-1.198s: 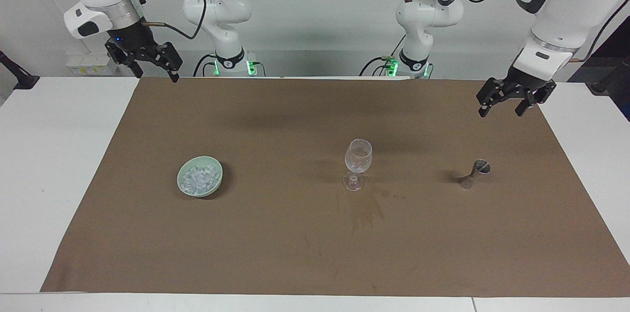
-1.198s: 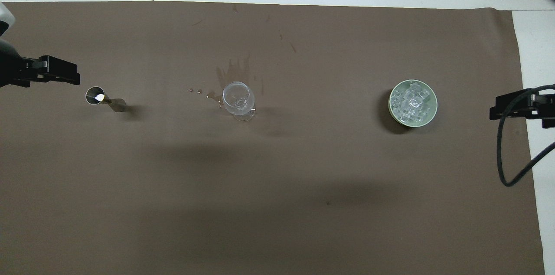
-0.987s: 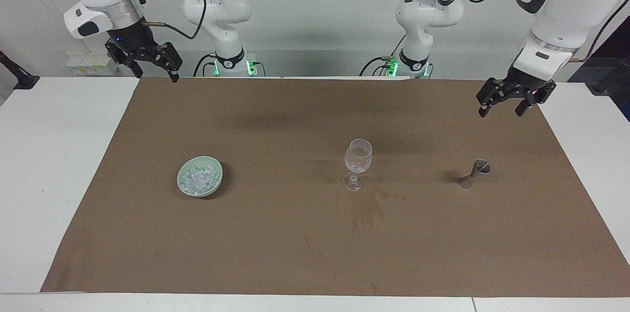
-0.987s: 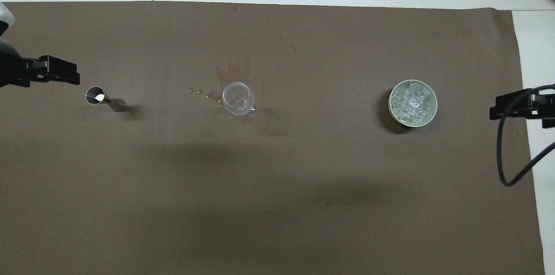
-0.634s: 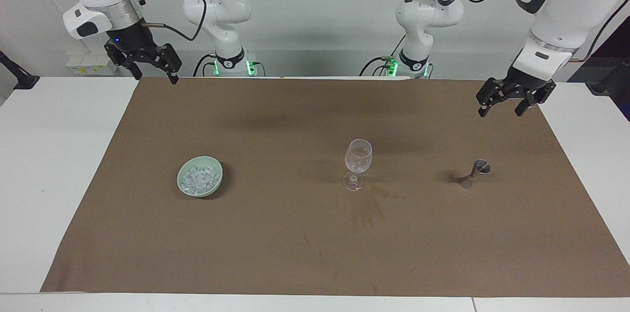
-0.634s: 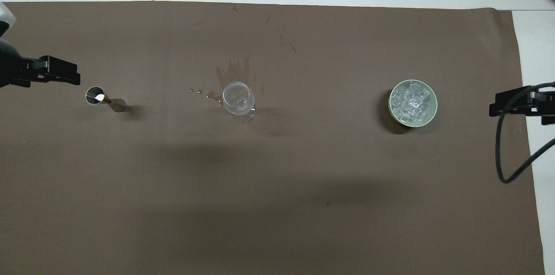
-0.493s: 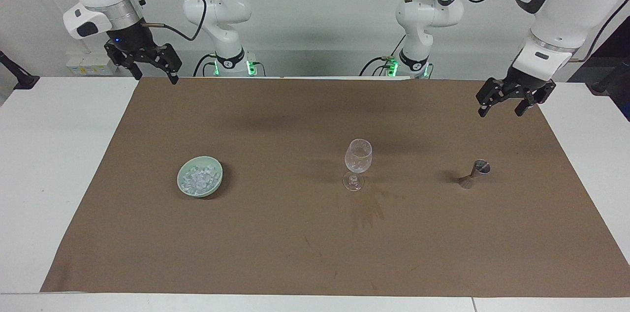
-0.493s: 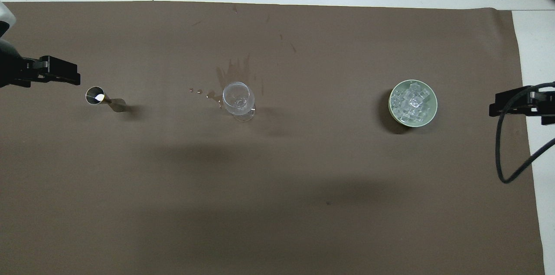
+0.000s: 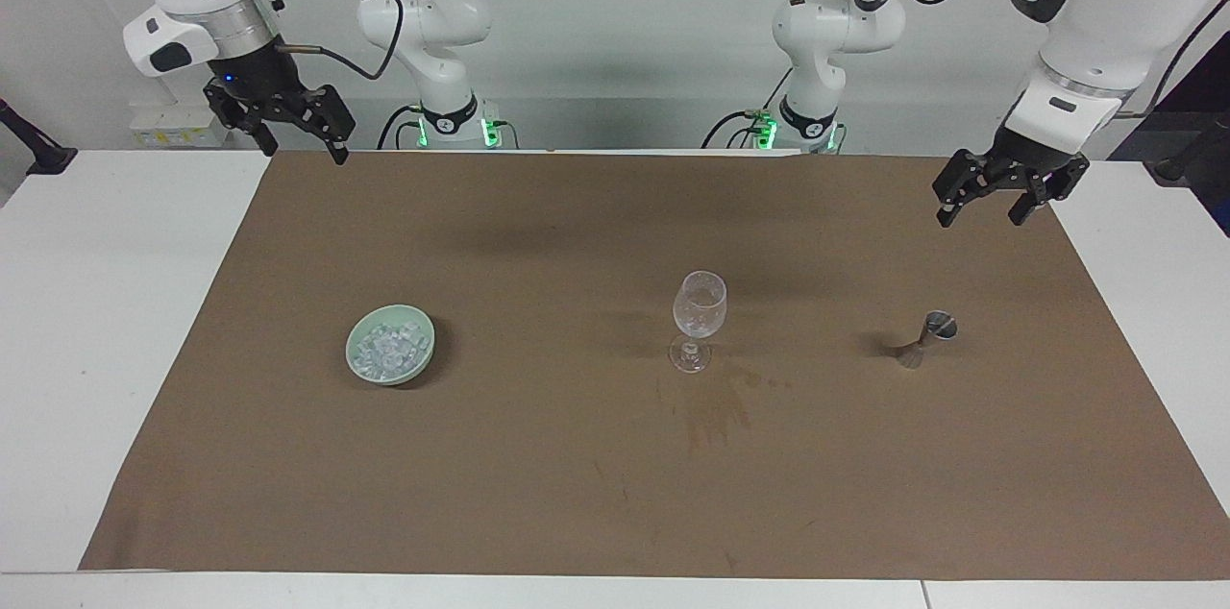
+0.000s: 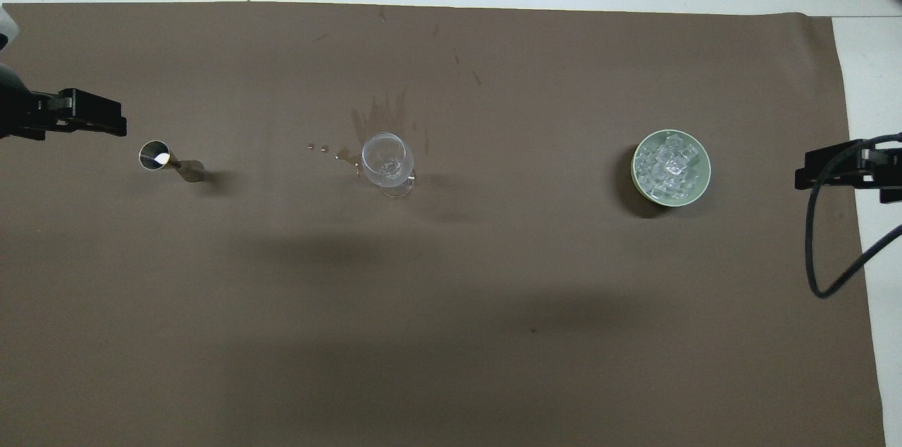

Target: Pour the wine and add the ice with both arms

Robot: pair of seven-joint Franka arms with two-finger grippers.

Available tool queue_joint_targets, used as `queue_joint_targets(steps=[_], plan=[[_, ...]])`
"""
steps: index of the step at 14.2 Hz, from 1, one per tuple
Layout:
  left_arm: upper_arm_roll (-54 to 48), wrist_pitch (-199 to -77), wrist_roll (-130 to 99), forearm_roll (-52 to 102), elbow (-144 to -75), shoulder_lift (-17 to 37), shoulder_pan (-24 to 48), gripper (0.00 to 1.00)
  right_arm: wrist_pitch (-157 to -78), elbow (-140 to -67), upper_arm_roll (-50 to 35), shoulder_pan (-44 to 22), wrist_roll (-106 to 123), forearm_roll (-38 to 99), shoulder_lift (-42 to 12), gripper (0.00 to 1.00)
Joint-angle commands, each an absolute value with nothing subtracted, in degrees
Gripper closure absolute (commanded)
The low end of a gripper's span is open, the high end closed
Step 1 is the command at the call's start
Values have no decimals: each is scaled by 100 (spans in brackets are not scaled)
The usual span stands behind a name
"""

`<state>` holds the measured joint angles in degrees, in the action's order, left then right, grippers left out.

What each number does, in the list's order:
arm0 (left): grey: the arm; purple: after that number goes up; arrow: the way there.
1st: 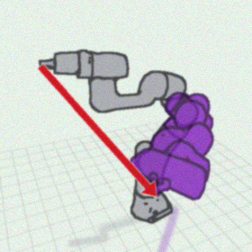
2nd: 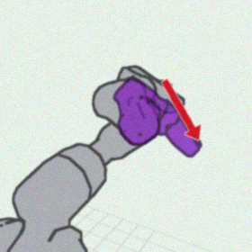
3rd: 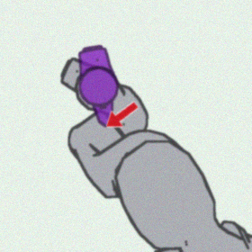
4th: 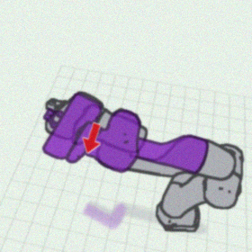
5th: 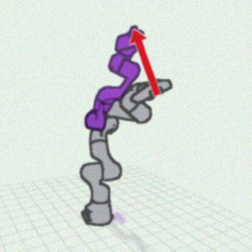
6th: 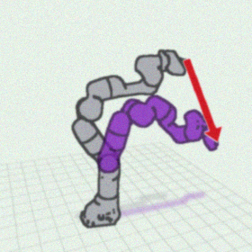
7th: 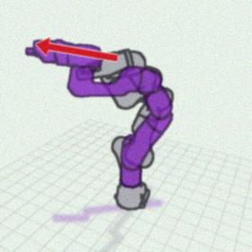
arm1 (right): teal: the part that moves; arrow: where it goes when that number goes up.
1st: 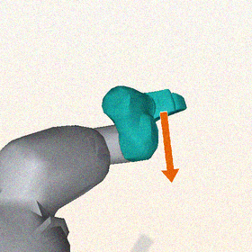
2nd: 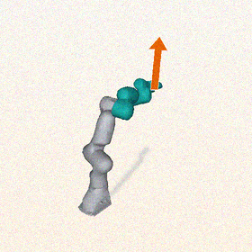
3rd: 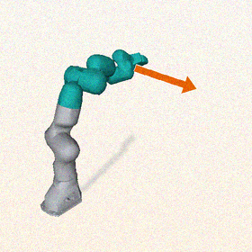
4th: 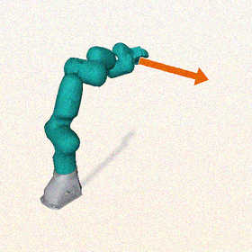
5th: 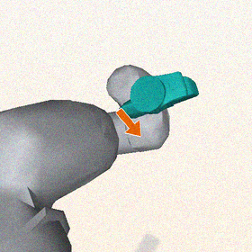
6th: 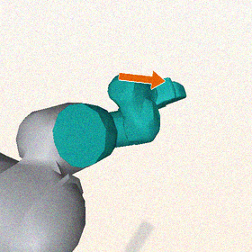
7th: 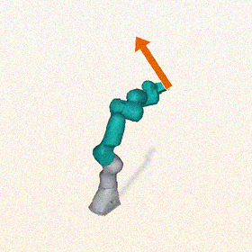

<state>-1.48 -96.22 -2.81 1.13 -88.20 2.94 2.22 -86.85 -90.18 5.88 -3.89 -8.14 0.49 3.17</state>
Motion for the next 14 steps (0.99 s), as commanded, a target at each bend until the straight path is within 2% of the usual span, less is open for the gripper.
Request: queue_joint_targets(steps=[1,7,9,11,14], plan=[[-123,-9230,-255,70,-8615,229,194,0,-8798,-9114,598,-369,-650,70,396,0],[-106,-9105,571,-211,-8578,290,176,0,-8798,-9114,598,-369,-659,70,396,0],[-105,-9210,876,-124,-8596,351,-33,0,-8798,-9114,598,-369,-659,79,396,0],[-105,-9499,1238,61,-8596,518,-175,0,-8798,-9114,598,-369,-659,70,396,0],[-105,-9939,2141,149,-8587,1053,-614,0,-8798,-9114,598,-369,-659,70,396,0]])
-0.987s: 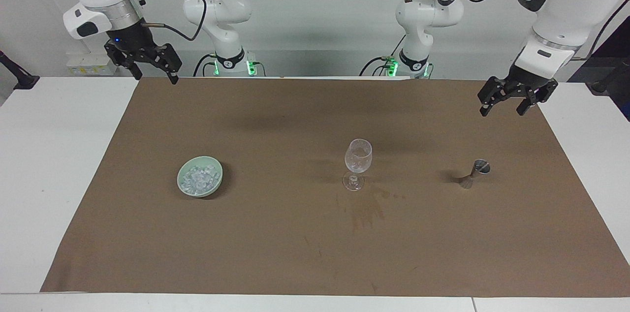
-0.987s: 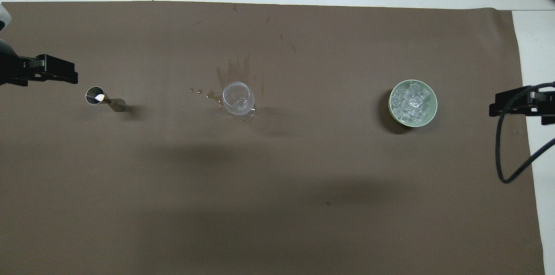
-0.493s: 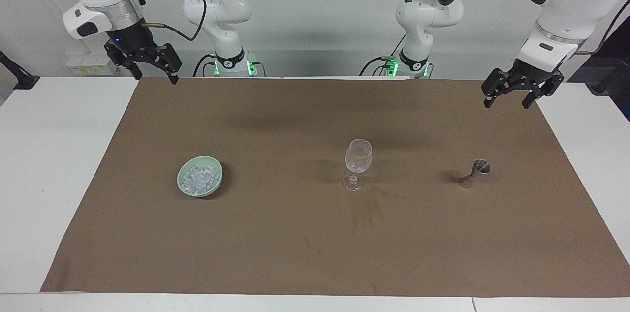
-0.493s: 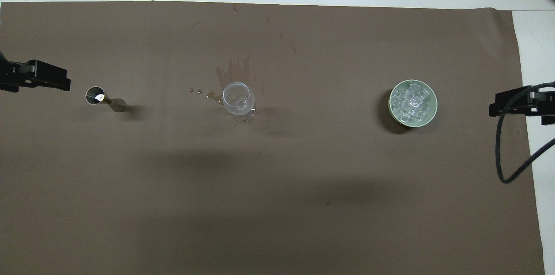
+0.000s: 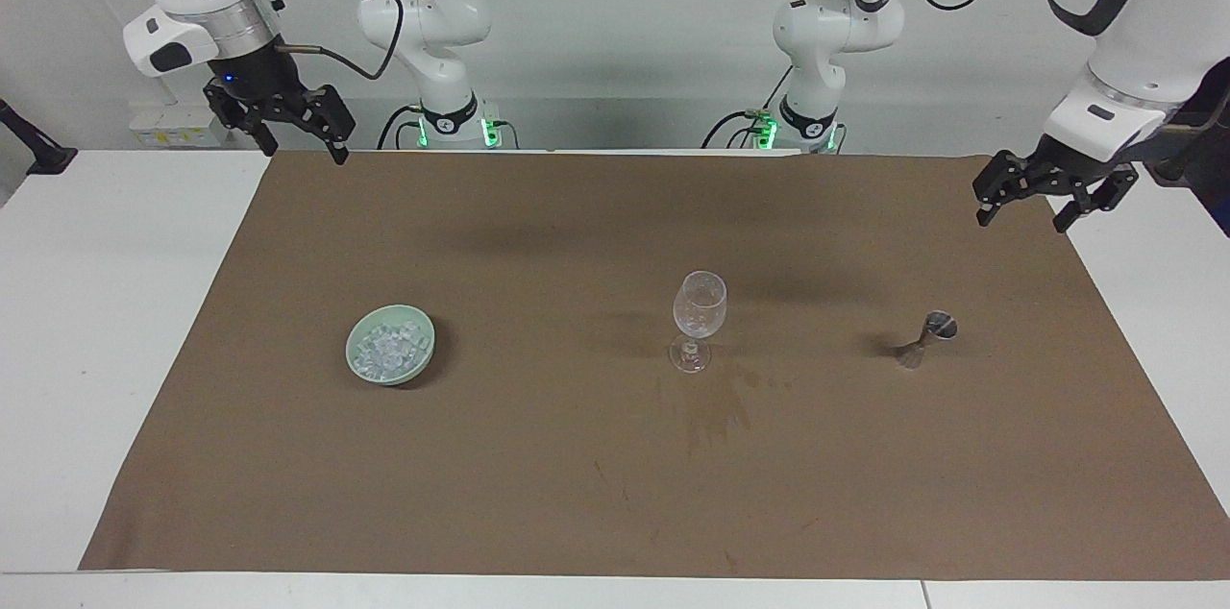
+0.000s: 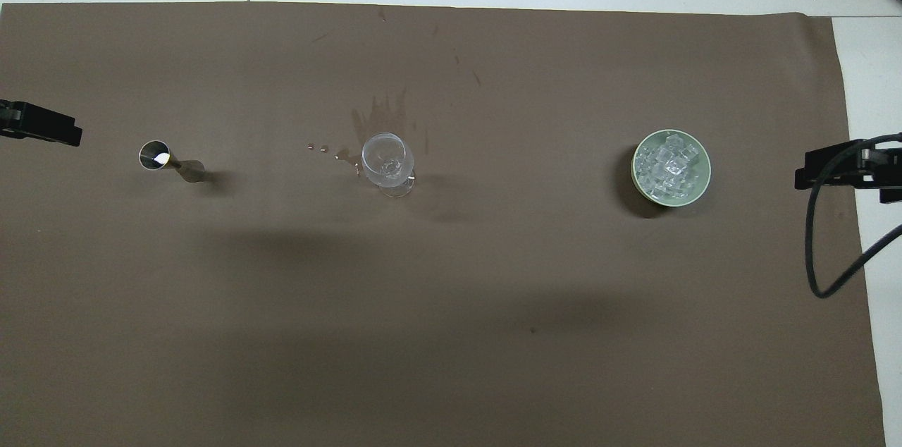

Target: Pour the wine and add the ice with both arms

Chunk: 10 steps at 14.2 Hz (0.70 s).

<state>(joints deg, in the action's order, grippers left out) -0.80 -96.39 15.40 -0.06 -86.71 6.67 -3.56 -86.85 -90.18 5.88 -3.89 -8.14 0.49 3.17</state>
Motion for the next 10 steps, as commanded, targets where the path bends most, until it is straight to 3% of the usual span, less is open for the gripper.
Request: queue_joint_targets(steps=[1,5,10], plan=[[-105,-10114,2449,254,-8596,1150,-728,0,-8798,-9114,598,-369,-650,70,396,0],[-105,-10757,4294,710,-8745,1370,-1211,0,-8798,-9114,598,-369,-659,70,396,0],[-105,-10644,6192,1738,-8789,1626,-1695,0,-8798,-9114,598,-369,-650,70,396,0]])
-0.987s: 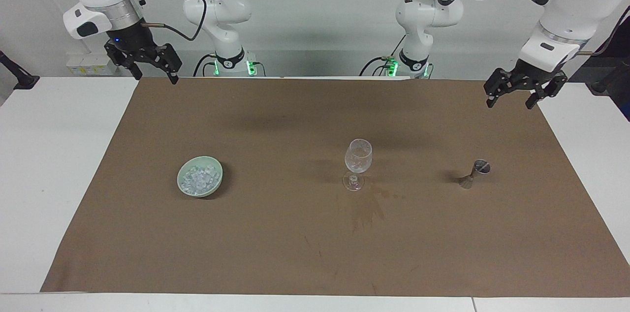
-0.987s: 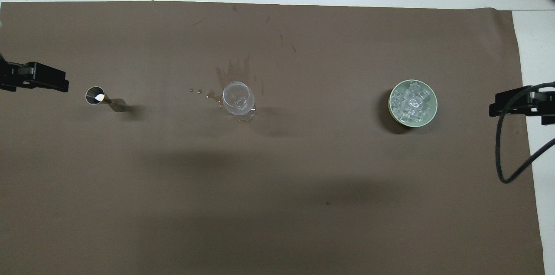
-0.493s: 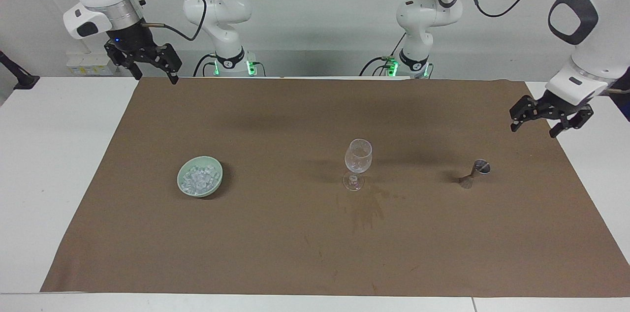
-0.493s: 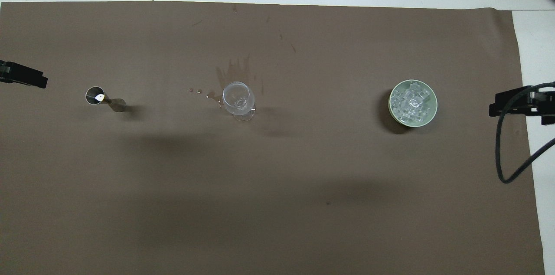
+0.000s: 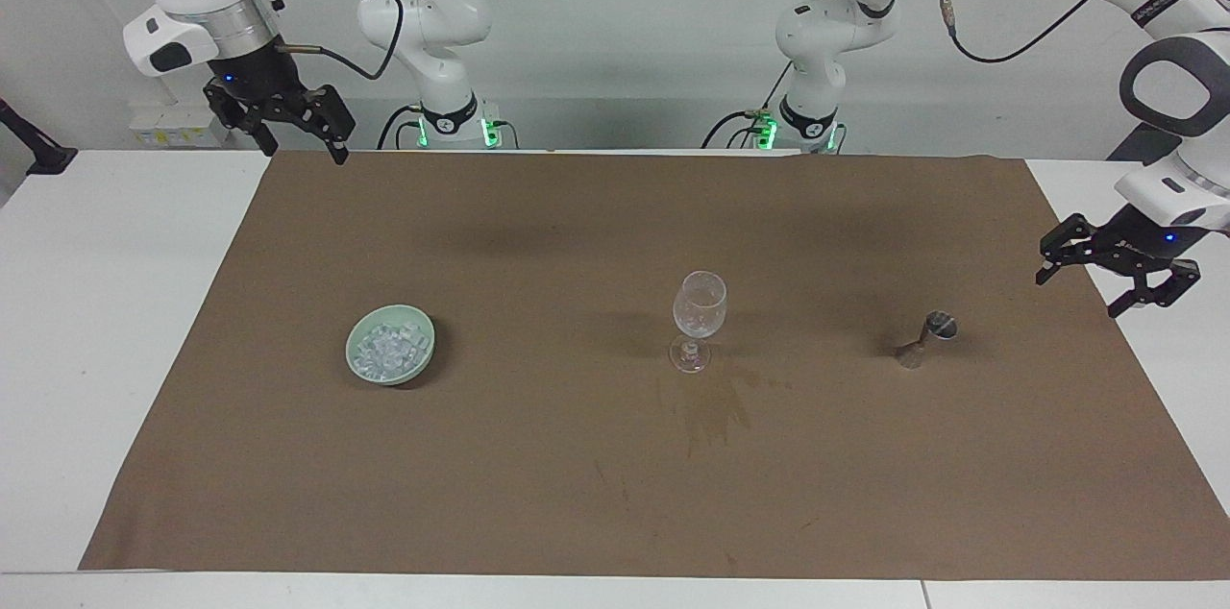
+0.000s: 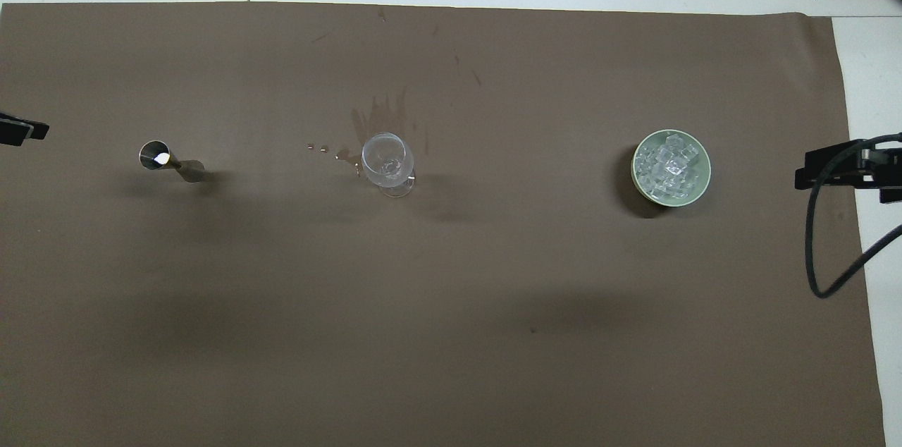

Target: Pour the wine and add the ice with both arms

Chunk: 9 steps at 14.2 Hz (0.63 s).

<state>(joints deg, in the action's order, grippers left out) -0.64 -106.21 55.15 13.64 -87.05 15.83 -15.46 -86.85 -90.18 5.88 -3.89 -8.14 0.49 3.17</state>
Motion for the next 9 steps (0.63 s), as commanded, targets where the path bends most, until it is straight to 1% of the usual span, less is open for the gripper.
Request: queue_joint_targets(steps=[1,4,6,9], plan=[[-114,-10504,6605,2053,-8824,1626,-1766,0,-8798,-9114,598,-369,-659,70,396,0],[-123,-9801,7556,3091,-8833,1739,-2117,0,-8798,-9114,598,-369,-650,70,396,0],[-123,-9800,8547,3234,-8964,1784,-2197,0,-8798,-9114,598,-369,-659,70,396,0],[-158,-9756,9698,3576,-8982,2161,-2468,0,-8789,-9114,598,-369,-650,79,396,0]])
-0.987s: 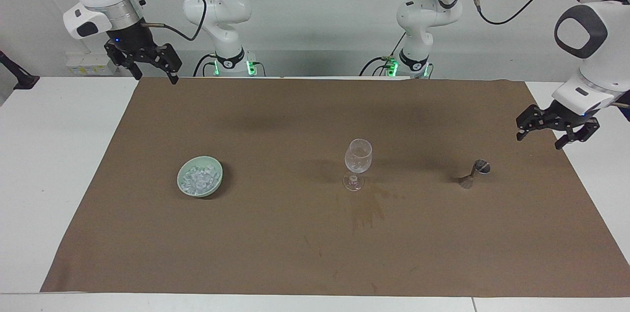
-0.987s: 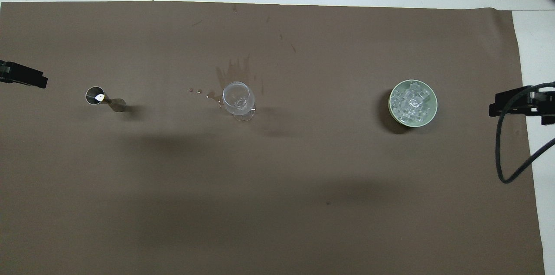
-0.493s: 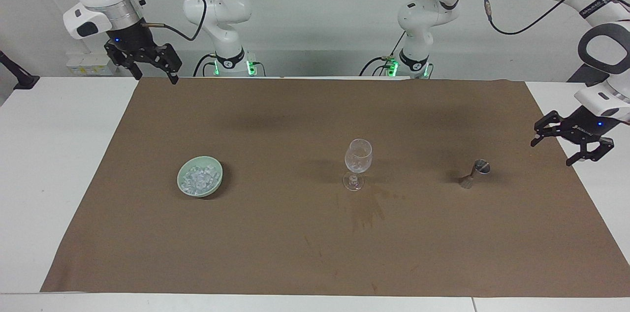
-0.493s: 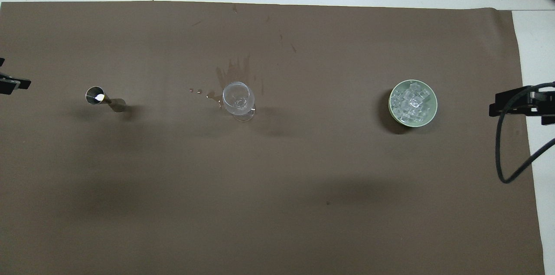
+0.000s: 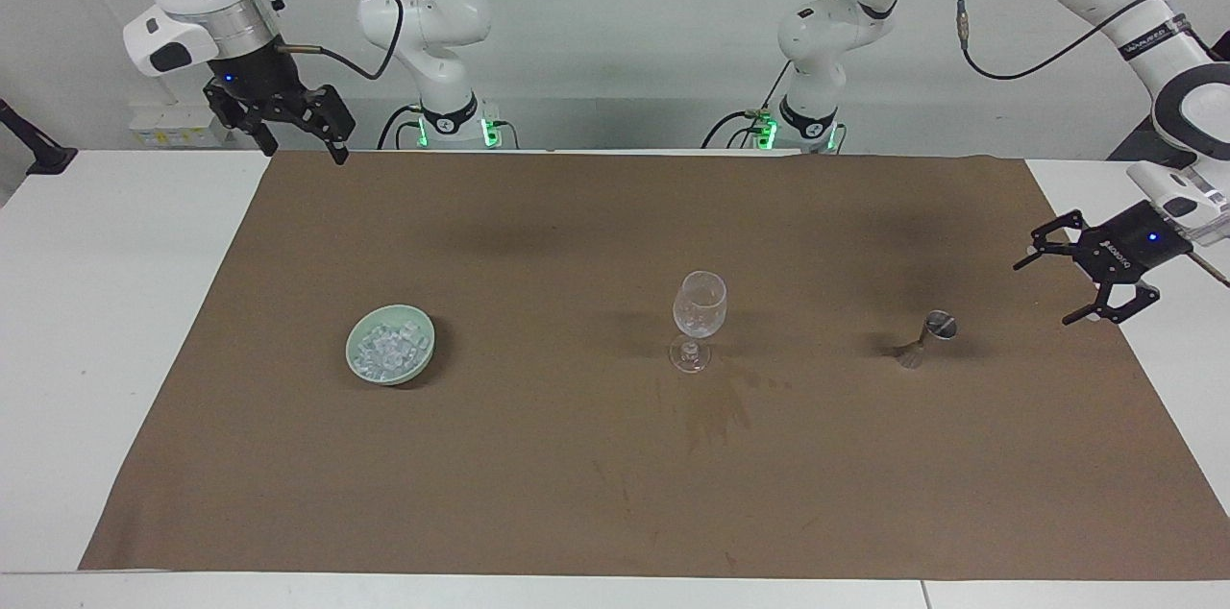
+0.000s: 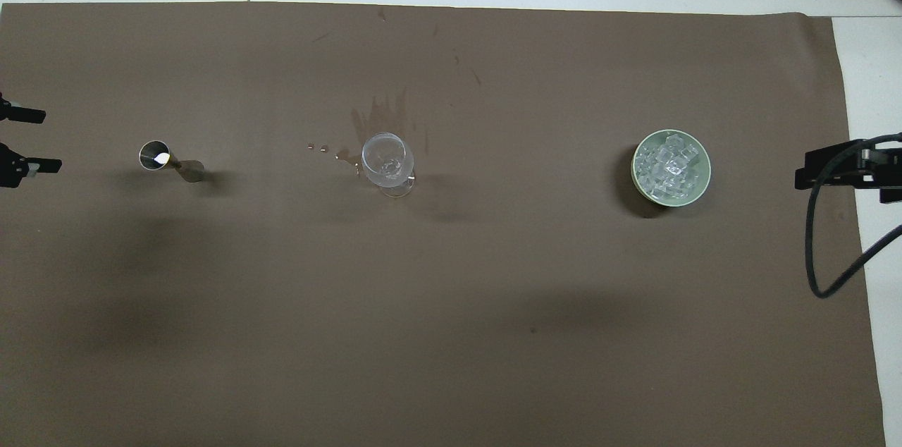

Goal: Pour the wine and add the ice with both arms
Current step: 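Move the left gripper forward to the small silver jigger cup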

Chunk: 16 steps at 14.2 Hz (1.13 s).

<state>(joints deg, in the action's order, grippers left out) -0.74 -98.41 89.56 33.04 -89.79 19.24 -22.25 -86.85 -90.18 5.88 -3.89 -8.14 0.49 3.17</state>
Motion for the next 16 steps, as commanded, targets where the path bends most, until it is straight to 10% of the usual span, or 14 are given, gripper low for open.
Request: queue_joint_targets(steps=[1,16], plan=[[-158,-9695,10025,3690,-8982,2267,-2505,0,-8798,-9114,598,-369,-650,70,396,0],[-650,-9000,11074,5379,-9009,3814,-3041,19,-8798,-9114,598,-369,-659,79,396,0]])
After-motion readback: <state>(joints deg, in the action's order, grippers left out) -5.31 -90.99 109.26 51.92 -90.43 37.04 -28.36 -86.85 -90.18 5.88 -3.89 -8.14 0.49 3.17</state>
